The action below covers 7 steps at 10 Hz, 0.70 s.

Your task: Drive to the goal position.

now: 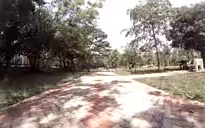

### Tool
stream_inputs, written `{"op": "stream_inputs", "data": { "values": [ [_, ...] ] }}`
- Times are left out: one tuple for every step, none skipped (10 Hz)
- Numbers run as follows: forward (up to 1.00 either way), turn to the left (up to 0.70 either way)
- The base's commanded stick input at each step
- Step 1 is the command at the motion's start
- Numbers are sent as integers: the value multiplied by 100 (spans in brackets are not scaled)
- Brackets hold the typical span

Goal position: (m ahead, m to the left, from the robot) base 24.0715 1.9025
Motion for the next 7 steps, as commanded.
{"op": "stream_inputs", "data": {
  "values": [
    [70, 0],
    [70, 0],
    [70, 0],
    [70, 0],
    [70, 0],
    [70, 0],
    [70, 0]
  ]
}}
